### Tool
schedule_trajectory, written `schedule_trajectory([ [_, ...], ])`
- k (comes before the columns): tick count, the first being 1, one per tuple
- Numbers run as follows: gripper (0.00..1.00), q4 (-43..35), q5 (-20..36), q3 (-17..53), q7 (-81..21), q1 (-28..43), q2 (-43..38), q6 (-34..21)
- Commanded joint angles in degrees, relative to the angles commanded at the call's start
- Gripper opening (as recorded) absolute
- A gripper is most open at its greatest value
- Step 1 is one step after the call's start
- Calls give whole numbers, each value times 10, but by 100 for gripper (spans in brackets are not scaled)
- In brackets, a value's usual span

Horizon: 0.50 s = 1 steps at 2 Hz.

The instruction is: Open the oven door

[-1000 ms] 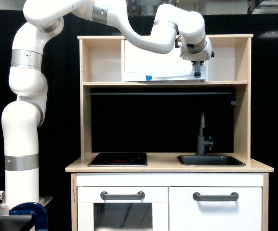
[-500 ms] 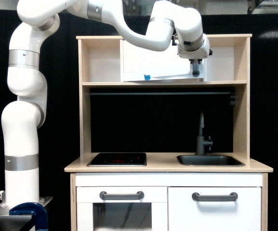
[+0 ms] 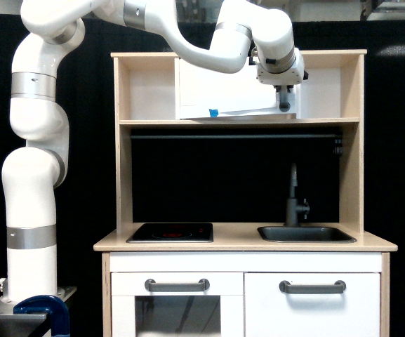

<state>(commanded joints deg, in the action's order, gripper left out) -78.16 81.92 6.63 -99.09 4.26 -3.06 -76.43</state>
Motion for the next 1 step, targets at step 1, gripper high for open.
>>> schedule_trajectory([
  [1, 0, 16, -3, 1, -2, -6, 15, -7],
])
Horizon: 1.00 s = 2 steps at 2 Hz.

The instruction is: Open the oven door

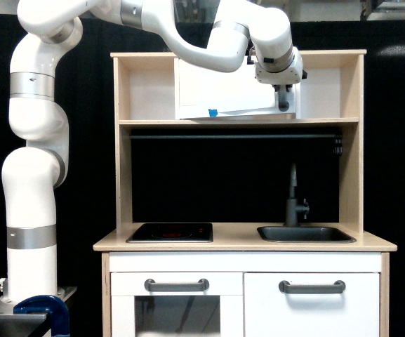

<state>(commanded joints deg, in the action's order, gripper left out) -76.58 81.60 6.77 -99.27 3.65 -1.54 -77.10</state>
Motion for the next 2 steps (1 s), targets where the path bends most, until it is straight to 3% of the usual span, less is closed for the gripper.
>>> schedule_trajectory([
  [2, 0, -13, -3, 4, 2, -10, -9, -15],
])
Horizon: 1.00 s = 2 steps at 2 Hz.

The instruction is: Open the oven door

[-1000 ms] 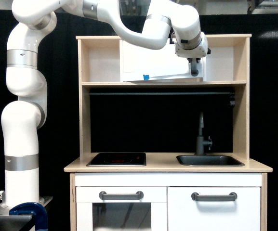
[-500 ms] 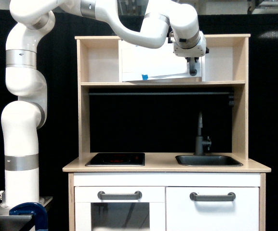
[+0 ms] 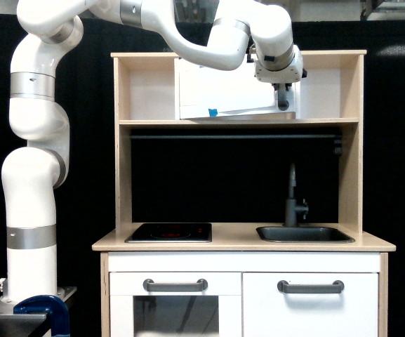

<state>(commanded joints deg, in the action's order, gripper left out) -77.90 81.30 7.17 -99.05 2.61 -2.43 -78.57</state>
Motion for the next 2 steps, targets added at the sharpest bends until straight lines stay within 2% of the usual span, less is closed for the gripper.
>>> schedule_trajectory([
  [2, 0, 22, -5, 4, -6, -13, 19, -14],
])
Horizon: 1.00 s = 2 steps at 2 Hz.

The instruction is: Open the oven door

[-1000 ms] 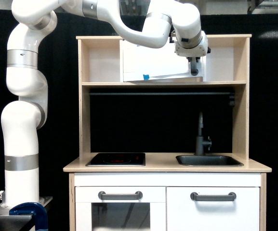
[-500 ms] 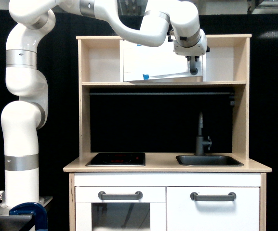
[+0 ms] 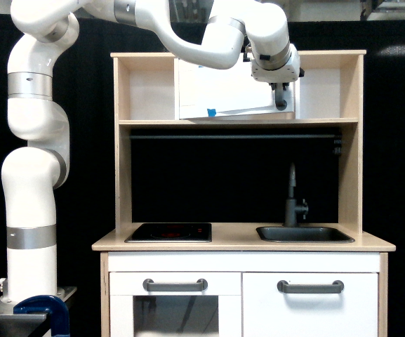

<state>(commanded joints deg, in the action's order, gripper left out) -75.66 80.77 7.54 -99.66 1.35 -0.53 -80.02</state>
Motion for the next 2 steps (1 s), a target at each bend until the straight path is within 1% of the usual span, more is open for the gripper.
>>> schedule_trajectory([
  [1, 0, 3, 1, -3, 0, 1, 3, 4],
  [2, 100, 3, 1, -3, -2, 1, 0, 5],
])
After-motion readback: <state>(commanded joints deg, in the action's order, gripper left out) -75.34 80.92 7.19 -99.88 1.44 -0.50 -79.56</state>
